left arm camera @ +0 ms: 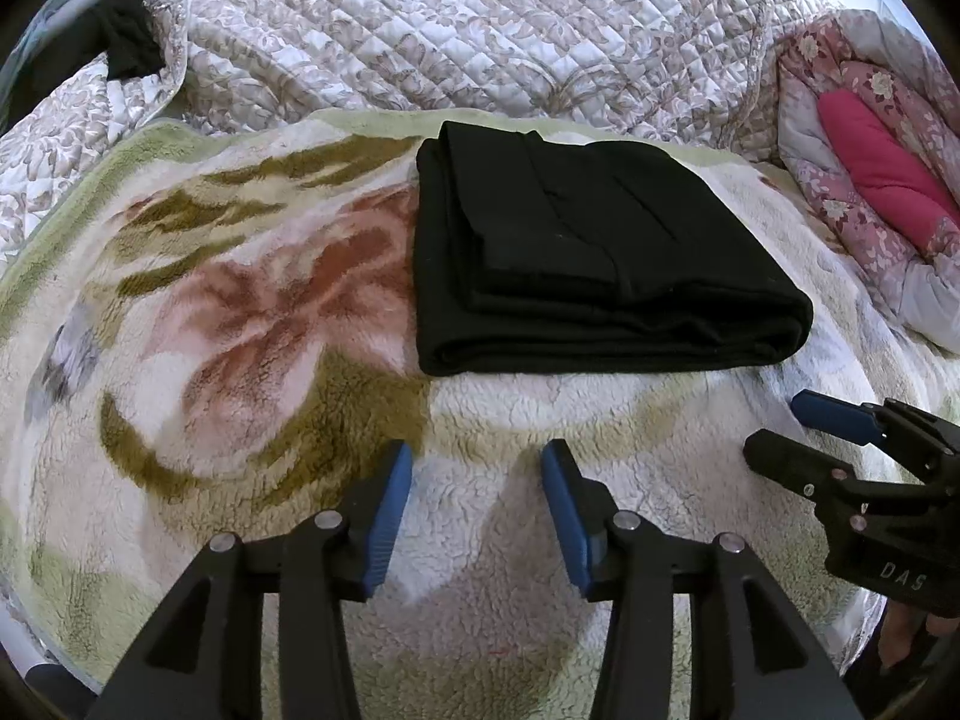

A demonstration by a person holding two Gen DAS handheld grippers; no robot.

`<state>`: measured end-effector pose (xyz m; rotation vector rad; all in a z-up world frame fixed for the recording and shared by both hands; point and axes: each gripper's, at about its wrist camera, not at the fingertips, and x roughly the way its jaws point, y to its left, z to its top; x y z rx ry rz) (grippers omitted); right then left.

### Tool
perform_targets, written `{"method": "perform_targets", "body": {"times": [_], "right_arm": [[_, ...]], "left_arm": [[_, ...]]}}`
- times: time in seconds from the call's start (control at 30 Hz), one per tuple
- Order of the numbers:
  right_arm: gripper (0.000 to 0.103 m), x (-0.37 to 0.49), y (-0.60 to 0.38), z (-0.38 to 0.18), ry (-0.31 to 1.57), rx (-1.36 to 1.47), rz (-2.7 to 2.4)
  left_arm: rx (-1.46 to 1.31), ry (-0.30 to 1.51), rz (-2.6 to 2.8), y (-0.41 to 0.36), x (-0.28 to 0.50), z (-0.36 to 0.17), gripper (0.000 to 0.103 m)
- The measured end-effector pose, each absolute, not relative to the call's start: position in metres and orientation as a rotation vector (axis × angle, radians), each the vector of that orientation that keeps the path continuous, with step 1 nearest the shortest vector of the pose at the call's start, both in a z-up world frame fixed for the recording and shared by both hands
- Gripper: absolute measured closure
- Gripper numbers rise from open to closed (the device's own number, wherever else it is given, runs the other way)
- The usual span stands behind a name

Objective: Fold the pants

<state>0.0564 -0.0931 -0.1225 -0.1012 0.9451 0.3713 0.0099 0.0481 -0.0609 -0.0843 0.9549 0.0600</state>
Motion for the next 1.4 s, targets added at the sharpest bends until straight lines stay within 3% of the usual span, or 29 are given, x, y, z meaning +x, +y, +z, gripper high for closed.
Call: {"method": "perform_targets", "body": {"times": [1.4], "right_arm": [[0.042, 0.0562, -0.0911, -0.1233, 0.946, -0.107, 0.369]], "left_arm": [[-0.088, 0.969, 0.060, 0.0469, 0.0094, -0.0637, 0.049]]}}
